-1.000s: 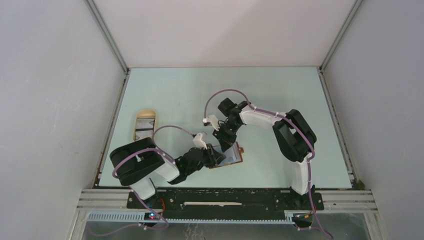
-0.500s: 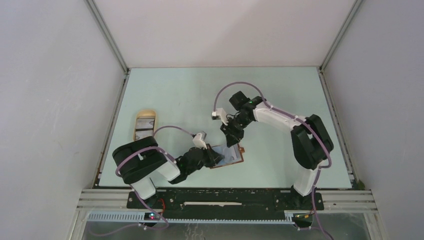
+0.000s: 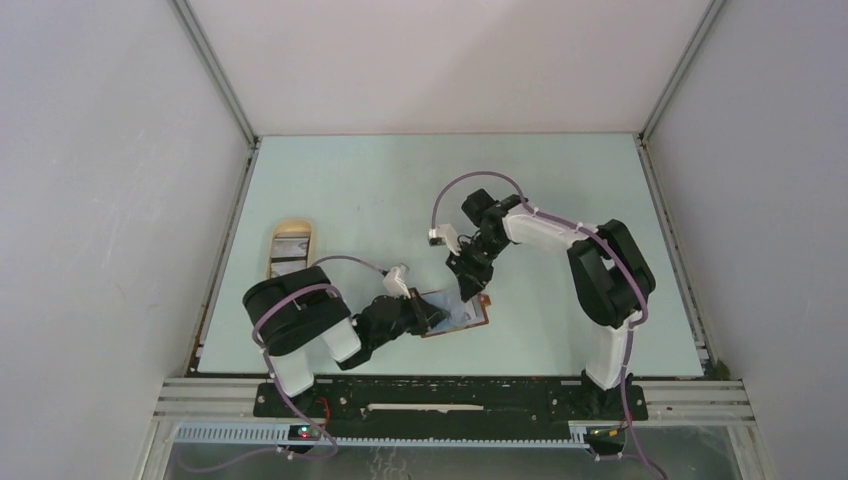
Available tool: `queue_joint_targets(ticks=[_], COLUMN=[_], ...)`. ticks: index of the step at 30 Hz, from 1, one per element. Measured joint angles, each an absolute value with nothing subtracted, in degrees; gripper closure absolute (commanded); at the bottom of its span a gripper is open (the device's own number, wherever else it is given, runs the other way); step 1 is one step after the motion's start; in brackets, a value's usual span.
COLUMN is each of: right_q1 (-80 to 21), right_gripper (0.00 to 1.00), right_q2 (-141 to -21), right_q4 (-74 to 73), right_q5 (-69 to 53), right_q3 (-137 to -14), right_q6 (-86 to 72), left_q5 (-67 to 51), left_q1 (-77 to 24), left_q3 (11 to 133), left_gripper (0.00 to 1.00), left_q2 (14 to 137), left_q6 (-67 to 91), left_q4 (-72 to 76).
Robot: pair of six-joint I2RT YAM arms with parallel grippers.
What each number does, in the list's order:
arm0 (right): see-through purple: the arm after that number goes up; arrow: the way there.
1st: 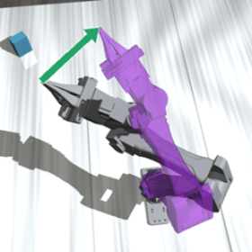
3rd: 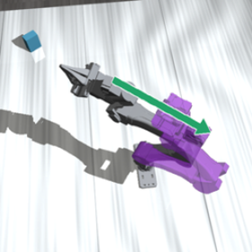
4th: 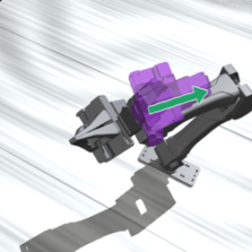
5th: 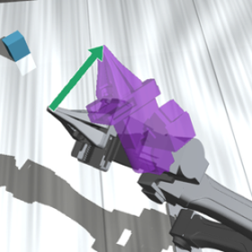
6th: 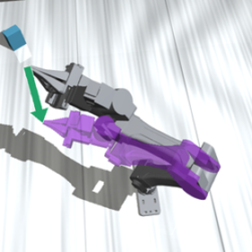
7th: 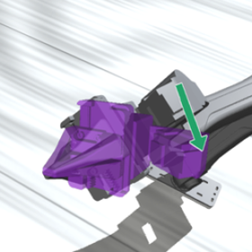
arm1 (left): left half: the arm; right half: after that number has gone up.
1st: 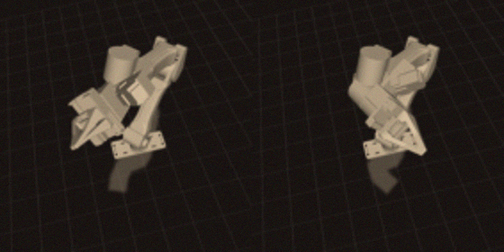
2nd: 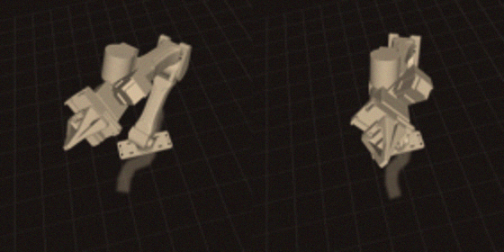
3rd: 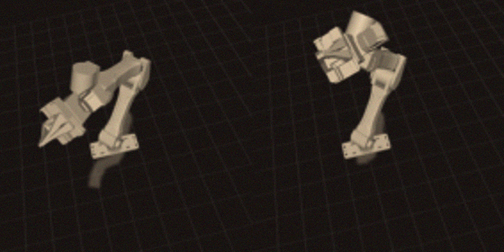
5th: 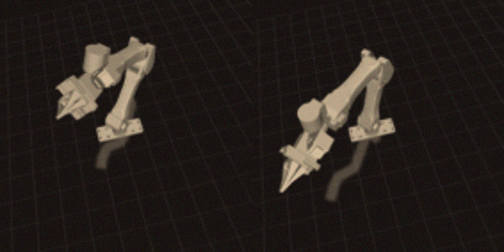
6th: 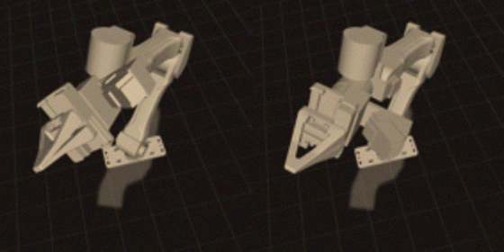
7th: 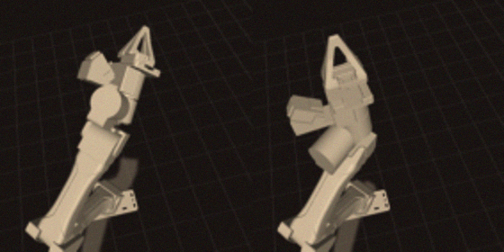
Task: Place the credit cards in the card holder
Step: Open the card holder at the center of the board.
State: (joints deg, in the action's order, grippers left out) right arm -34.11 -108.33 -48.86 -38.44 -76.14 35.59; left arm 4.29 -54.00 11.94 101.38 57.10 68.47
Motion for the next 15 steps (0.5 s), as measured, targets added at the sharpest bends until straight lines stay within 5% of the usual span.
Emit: queue_joint_targets(ticks=[15], right_q1=[-33.08], right_gripper=[0.51], right_q2=[-111.59], right_q4=[-50.26], right_q5=[-37.8], right_q3=[-77.43], right_q6=[31.14], left_q5=[3.2], left_q1=[-53.56], left_q3=[10.85], left_gripper=[0.93], left_q2=[103.96], left_q6=[58.22], left_q4=[73.45])
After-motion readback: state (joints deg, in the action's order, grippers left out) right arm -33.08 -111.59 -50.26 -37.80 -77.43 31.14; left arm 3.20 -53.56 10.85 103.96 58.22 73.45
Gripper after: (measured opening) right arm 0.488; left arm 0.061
